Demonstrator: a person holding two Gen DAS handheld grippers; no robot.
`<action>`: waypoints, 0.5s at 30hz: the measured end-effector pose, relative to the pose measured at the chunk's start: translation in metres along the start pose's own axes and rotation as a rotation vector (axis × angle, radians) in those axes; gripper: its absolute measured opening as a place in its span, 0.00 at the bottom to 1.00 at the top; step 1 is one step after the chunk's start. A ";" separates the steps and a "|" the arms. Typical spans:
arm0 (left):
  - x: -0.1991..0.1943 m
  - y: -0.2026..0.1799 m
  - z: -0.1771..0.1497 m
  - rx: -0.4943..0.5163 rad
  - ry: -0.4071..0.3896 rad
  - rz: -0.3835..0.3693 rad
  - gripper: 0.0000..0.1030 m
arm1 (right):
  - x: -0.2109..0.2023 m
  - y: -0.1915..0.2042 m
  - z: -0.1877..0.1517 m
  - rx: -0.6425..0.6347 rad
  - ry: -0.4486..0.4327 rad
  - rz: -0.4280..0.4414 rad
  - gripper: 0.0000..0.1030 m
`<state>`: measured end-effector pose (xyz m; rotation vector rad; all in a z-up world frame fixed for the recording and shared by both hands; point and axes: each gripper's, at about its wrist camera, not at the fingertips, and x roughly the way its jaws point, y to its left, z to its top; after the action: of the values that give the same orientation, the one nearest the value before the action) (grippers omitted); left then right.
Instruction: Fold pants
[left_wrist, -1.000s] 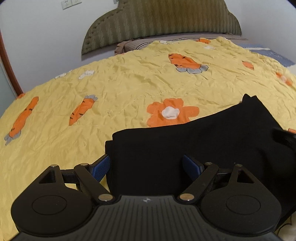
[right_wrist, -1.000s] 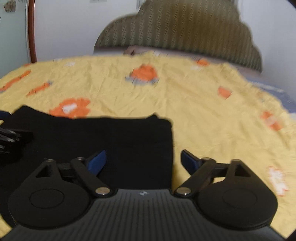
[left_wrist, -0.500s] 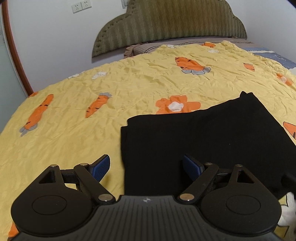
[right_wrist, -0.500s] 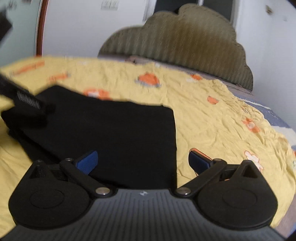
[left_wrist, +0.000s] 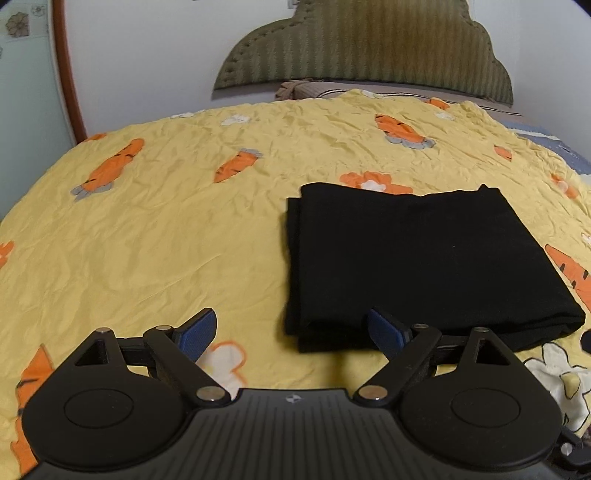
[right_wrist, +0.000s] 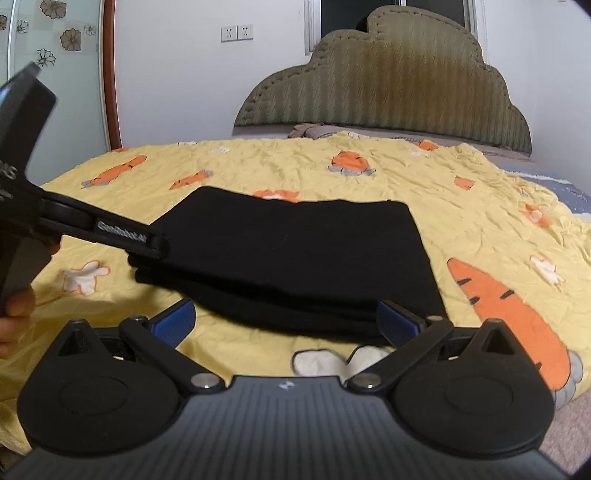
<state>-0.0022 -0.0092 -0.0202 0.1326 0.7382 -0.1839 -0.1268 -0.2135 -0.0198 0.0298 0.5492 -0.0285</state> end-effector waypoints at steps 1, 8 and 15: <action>-0.003 0.001 -0.002 0.000 -0.003 0.012 0.87 | -0.001 0.002 -0.001 0.012 0.002 0.010 1.00; -0.016 0.009 -0.020 -0.017 0.017 0.008 0.87 | -0.007 0.019 -0.009 0.069 0.036 0.049 1.00; -0.024 0.003 -0.036 0.009 0.030 0.001 0.87 | -0.012 0.032 -0.015 0.058 0.055 -0.015 1.00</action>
<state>-0.0424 0.0036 -0.0304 0.1449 0.7672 -0.1845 -0.1437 -0.1810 -0.0260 0.0830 0.6038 -0.0581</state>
